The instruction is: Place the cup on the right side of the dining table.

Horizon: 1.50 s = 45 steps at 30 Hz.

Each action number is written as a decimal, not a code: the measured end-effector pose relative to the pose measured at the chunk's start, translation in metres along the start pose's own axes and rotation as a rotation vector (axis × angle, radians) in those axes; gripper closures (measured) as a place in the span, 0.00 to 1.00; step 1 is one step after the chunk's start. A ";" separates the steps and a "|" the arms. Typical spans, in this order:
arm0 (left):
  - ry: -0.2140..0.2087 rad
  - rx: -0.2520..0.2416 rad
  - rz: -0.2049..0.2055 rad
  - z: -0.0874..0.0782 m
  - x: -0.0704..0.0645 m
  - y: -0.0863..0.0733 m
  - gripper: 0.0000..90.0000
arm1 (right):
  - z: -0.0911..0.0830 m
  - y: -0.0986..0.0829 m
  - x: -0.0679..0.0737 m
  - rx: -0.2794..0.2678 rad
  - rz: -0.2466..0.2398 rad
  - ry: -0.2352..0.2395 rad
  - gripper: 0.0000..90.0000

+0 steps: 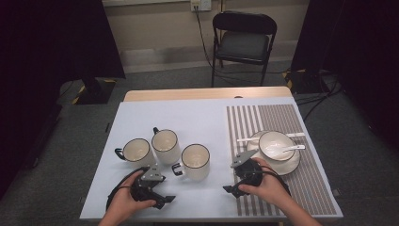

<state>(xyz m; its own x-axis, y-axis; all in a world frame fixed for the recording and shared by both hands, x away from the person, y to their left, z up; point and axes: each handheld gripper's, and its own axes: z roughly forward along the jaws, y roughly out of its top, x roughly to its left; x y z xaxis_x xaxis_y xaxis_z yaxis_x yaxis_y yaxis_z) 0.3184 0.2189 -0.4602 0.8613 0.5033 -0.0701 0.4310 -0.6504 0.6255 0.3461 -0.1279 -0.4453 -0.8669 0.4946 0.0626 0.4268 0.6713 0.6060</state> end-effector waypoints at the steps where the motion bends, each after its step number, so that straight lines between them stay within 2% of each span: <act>1: -0.002 -0.003 0.000 0.000 0.000 0.002 0.20 | -0.001 0.001 0.000 -0.002 -0.001 0.001 0.16; 5: -0.001 0.005 -0.004 -0.002 0.002 0.008 0.22 | -0.003 0.007 -0.001 0.013 0.005 0.006 0.16; 15: 0.003 0.027 -0.011 0.000 0.006 0.018 0.22 | -0.010 0.020 -0.003 0.035 -0.015 -0.003 0.16; 19: 0.002 0.030 -0.002 -0.001 0.006 0.021 0.22 | -0.011 0.026 -0.004 0.039 -0.019 -0.001 0.16; 23: 0.004 0.024 -0.007 -0.003 0.007 0.025 0.22 | -0.013 0.031 -0.004 0.050 -0.004 0.019 0.17; 37: -0.003 0.009 0.000 -0.004 0.010 0.039 0.23 | -0.020 0.049 -0.005 0.027 -0.016 0.024 0.16; 41: -0.002 0.020 -0.001 -0.004 0.013 0.042 0.23 | -0.021 0.054 -0.005 0.036 -0.015 0.025 0.16; 45: -0.004 0.008 -0.003 -0.004 0.013 0.045 0.23 | -0.021 0.059 -0.005 0.041 -0.012 0.028 0.16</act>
<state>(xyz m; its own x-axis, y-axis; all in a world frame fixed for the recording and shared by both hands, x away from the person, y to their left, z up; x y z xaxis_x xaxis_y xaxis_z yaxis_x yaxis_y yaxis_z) 0.3476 0.1985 -0.4299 0.8608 0.5033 -0.0752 0.4360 -0.6532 0.6190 0.3702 -0.1027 -0.3934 -0.8785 0.4713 0.0781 0.4261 0.6992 0.5741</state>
